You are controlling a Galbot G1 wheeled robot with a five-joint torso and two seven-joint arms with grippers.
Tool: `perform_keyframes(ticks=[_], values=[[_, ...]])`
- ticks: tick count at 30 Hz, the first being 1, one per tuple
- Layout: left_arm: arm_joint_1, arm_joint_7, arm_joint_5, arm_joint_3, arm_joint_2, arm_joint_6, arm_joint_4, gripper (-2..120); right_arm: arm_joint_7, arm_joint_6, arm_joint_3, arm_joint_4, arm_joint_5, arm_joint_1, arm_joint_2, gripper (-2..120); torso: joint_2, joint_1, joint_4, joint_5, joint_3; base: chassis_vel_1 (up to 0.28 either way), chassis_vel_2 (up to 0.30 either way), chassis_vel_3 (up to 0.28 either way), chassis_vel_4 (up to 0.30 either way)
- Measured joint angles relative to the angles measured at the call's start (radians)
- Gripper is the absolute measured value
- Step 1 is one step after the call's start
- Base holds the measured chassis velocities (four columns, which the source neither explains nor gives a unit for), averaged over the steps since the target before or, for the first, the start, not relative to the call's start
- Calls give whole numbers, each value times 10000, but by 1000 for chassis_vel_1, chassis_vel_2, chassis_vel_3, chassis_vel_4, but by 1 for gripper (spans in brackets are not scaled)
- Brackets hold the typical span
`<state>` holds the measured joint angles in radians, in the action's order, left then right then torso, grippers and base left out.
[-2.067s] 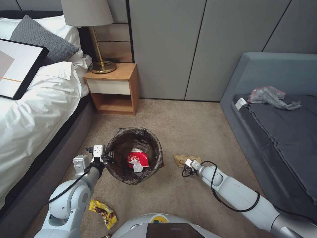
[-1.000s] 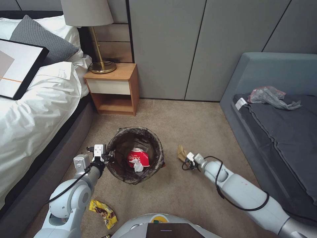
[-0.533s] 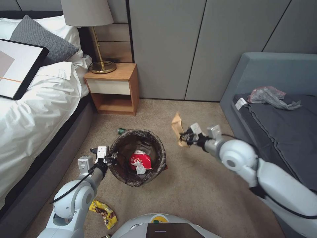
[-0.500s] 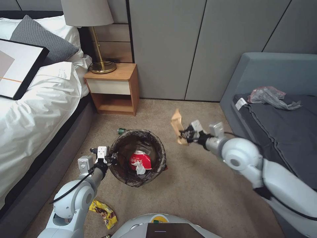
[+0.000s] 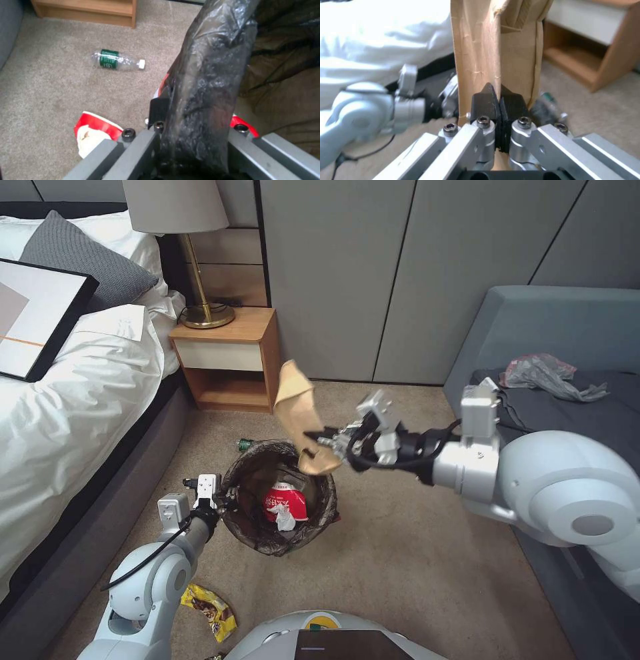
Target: Pick up the trash bin, then pick up the garbage from the floor and place it into the trash bin.
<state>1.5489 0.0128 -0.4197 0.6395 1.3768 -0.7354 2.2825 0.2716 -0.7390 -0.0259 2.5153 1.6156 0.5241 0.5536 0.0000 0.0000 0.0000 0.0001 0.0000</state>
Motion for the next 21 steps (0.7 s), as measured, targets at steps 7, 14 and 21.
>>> perform_keyframes(ticks=[7, 14, 21], values=[[-56, 19, 25, 51, 153, 0, -12, 0, -57, 16, 3648, -867, -1011, -2040, 932, 0, 0, 0, 0, -1, 0, 0, 0, 0, 0], [-117, 38, 57, 104, 291, 0, -32, 0, -81, 24, 5753, -2028, -1837, -3029, 2134, 0, 0, 0, 1, -5, 1, 0, 0, 0, 0], [-103, 112, 93, 193, 314, 0, -76, 0, -391, 27, 5952, -3021, -2192, -2954, 2790, 8, 0, 0, 0, -2, 1, 0, 0, 0, 0]])
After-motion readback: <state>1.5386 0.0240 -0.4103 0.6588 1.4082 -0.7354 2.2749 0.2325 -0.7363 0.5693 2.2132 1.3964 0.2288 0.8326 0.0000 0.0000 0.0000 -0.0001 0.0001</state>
